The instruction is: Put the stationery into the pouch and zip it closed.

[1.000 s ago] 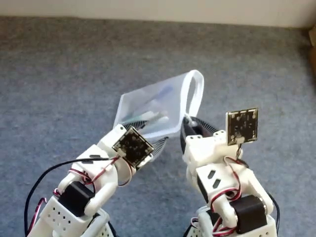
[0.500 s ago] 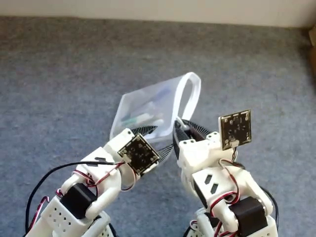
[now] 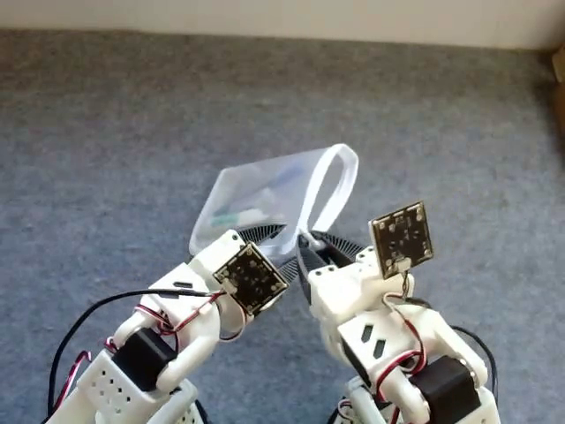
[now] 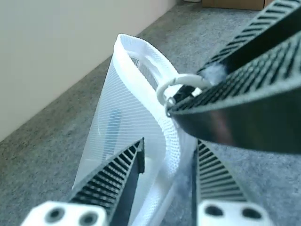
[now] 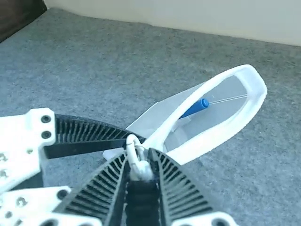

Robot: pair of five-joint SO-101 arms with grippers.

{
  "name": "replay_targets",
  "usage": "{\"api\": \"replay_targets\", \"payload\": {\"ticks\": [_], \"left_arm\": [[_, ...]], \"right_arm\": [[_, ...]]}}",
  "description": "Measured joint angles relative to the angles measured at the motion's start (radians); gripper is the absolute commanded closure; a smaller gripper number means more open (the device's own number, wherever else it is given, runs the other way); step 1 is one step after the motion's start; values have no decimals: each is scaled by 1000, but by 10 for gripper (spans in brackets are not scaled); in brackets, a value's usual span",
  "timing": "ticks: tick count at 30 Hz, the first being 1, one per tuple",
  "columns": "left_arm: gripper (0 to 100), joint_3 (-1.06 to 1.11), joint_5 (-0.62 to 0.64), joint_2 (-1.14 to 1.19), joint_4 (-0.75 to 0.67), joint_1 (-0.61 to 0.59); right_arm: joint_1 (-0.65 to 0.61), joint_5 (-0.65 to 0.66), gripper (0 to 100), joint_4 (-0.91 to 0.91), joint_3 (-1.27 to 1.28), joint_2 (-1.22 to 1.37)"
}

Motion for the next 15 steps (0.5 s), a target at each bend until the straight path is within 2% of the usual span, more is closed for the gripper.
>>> {"api": "replay_targets", "payload": {"ticks": [4, 8, 13, 15], "left_arm": [[871, 52, 0, -11, -74, 0], [996, 60, 0, -8, -94, 0], [995, 60, -2, -2, -95, 2], [995, 60, -2, -2, -95, 2]], "right_arm": [[-11, 0, 993, 15, 0, 0], [-18, 0, 993, 15, 0, 0], [-23, 0, 993, 14, 0, 0], [11, 0, 993, -6, 0, 0]]}}
